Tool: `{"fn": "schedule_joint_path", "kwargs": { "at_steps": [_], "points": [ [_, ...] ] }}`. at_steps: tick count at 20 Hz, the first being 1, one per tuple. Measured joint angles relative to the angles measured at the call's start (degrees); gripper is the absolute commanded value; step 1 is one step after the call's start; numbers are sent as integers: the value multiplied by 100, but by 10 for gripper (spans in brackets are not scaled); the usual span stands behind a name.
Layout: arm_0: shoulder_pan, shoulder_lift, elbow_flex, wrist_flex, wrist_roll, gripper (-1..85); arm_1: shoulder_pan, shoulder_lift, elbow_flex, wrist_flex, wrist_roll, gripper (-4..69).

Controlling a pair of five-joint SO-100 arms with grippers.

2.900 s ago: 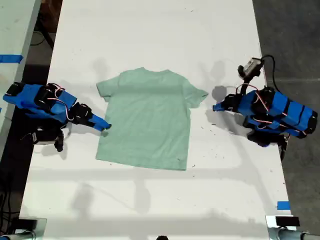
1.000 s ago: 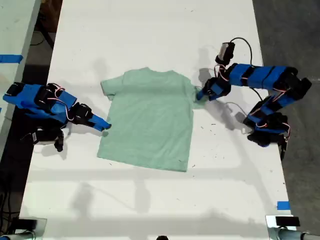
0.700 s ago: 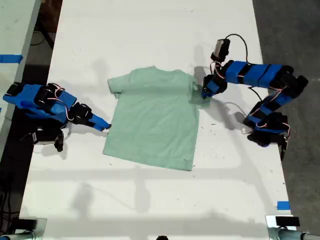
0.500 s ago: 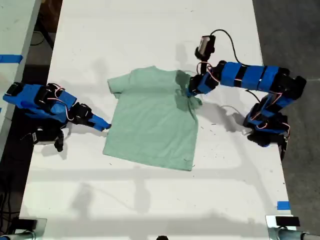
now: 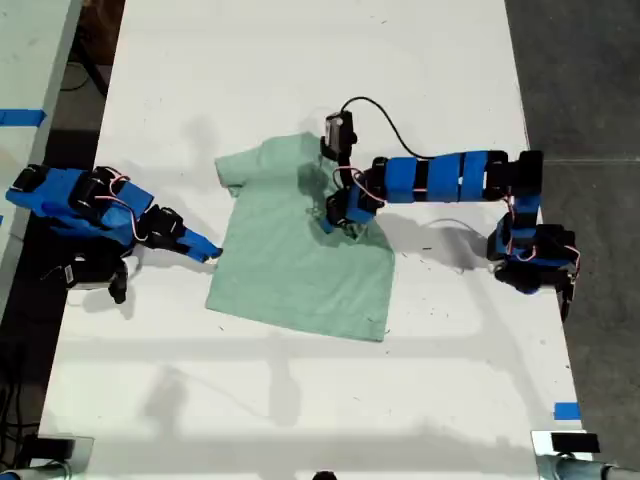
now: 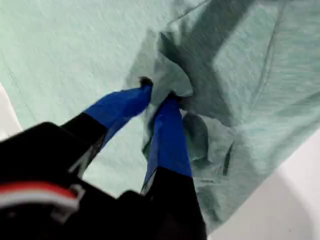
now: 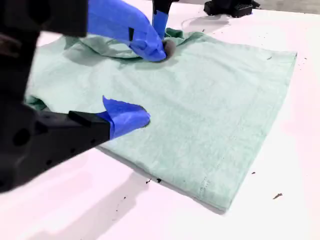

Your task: Fold t shirt

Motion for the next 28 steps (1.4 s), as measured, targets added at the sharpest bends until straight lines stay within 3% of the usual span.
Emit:
{"fn": "schedule_joint_path", "kwargs": {
  "at_steps": [2, 4, 8, 12, 16, 21, 28],
  "points": [
    [0, 0, 0, 0, 0, 177, 35, 193, -9, 606, 35, -12],
    [0, 0, 0, 0, 0, 177, 255, 1020, 562, 923, 53, -12],
    [0, 0, 0, 0, 0, 177, 483, 4210, 3138, 879, 290, -12],
    [0, 0, 0, 0, 0, 177, -141, 8139, 6618, 633, 958, -10],
    [0, 0, 0, 0, 0, 178, -510, 11830, 9738, 606, 1037, -2],
    [0, 0, 0, 0, 0, 178, -659, 12507, 10011, 853, 1573, -2],
    [0, 0, 0, 0, 0, 178, -668, 12507, 10020, 888, 1608, -2]
  ]
}}
